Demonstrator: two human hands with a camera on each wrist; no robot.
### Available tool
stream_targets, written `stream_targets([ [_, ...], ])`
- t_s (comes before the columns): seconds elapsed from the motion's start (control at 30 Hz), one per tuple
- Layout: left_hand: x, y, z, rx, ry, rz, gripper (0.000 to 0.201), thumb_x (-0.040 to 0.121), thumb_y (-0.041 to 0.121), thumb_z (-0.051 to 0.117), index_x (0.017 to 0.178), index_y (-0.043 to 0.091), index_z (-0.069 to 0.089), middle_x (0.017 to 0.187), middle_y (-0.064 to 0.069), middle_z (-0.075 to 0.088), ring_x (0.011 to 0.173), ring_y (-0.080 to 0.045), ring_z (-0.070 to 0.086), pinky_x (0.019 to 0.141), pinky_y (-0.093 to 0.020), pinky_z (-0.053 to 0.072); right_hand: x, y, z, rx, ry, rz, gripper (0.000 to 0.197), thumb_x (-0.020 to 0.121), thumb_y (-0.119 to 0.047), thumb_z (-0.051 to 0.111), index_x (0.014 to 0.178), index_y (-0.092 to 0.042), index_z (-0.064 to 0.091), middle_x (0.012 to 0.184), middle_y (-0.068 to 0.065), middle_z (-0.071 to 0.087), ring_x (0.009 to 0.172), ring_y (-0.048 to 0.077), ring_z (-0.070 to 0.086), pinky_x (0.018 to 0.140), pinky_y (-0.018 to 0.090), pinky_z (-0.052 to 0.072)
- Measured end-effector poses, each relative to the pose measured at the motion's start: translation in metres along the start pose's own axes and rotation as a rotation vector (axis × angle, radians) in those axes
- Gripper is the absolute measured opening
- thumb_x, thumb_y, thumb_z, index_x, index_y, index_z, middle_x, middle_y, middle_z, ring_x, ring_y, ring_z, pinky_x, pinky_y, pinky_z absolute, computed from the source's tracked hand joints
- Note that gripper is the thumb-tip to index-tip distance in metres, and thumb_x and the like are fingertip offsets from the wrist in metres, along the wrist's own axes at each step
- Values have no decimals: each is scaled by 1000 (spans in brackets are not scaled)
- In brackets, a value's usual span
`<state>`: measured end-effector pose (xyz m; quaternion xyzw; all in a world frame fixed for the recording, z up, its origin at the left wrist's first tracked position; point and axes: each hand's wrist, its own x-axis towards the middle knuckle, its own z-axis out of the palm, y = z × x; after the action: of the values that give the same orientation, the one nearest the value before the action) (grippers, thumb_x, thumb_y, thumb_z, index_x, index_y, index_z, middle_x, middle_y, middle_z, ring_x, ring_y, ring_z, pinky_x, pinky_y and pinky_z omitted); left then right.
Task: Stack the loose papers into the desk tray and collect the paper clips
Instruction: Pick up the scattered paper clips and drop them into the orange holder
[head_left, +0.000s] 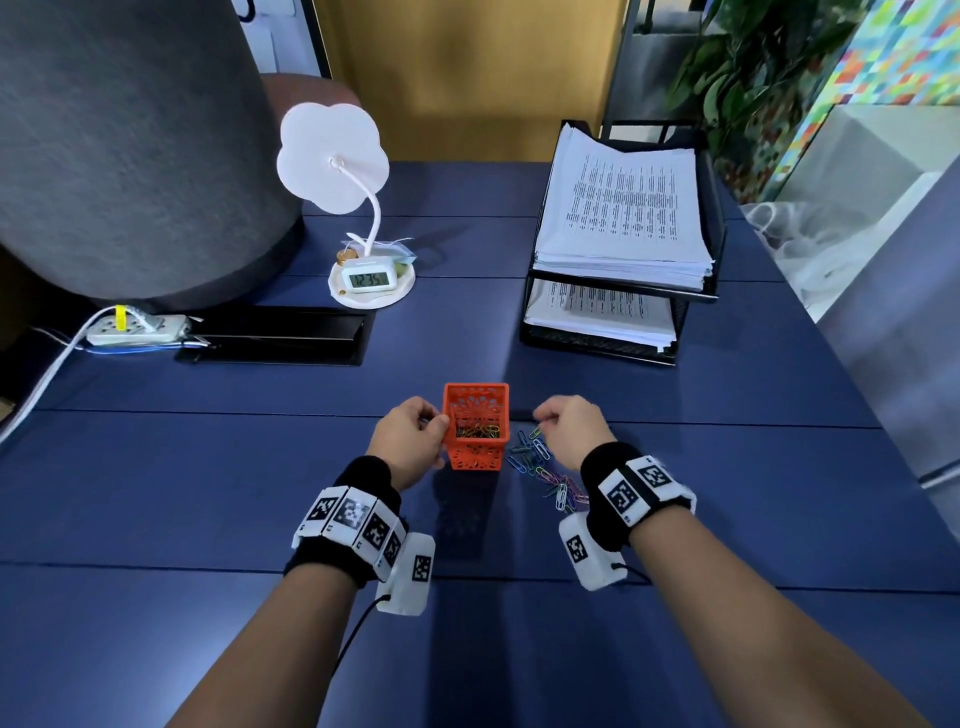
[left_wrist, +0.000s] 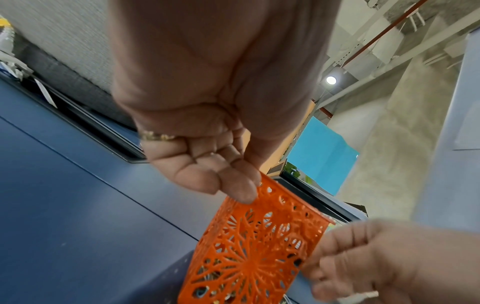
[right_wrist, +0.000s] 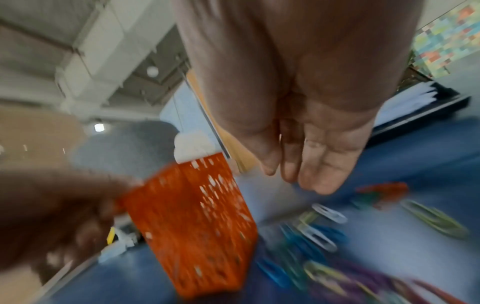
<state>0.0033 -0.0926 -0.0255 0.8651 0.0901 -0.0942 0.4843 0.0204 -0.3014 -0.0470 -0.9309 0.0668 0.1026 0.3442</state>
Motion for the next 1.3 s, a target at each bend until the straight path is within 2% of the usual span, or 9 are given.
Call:
stream_targets([
  [0.2,0,0,-1,-12,12,8,14,95,15,53,81,11,53,65,-6,60,50,-13,56,37,-11,39,-10,10,25,-382,-229,-26,51,87,-21,61,136,-21,47,139,8,45,128,33,39,105,42,38],
  [0.27,1,-1,-1,-19,11,7,17,95,15,53,78,14,52,65,-5,60,50,-13,56,37,-12,39,-13,9,29,-455,-231,-65,52,88,-20,61,137,-21,45,139,7,42,127,32,35,105,41,36],
  [0.5,3,-3,0,-39,-6,-5,20,95,15,52,76,17,50,63,-6,60,49,-16,57,39,-14,40,-18,11,30,-402,-114,-62,29,84,4,45,105,-9,61,111,15,62,105,32,59,83,31,46],
  [0.67,3,-3,0,-36,-5,-5,19,95,16,52,76,16,50,64,-6,60,50,-16,57,38,-15,41,-17,16,24,-154,-68,98,28,79,1,48,88,-17,68,106,9,66,101,29,61,84,28,48],
  [0.8,2,-4,1,-50,-7,-13,18,95,16,51,77,15,50,63,-6,59,49,-16,56,39,-16,41,-16,19,15,79,24,190,20,75,-3,59,78,-19,70,86,0,68,81,18,62,77,19,47],
  [0.93,2,-2,4,-67,-13,-20,17,95,16,51,79,14,50,61,-5,59,44,-15,55,42,-19,43,-14,9,-5,295,102,150,25,71,-1,65,61,-24,64,63,-5,61,62,16,58,72,31,54],
  [1.07,1,0,9,-92,-9,-23,16,95,15,52,80,13,51,60,-5,59,39,-8,54,44,-20,48,-15,-17,-20,520,129,63,24,71,1,65,66,-22,65,65,-1,64,57,13,57,68,35,54],
  [1.2,2,1,13,-81,-18,-10,18,95,15,52,77,14,50,58,-3,59,40,-11,55,54,-32,53,-18,-43,-23,643,101,-13,24,75,5,66,70,-18,63,61,0,60,44,3,51,52,21,48],
  [1.3,2,0,15,-75,-19,0,19,95,14,53,76,15,50,57,-3,59,38,-9,54,61,-38,55,-16,-47,-18,659,70,-6,21,78,3,66,72,-18,64,66,3,62,51,9,56,62,30,56],
])
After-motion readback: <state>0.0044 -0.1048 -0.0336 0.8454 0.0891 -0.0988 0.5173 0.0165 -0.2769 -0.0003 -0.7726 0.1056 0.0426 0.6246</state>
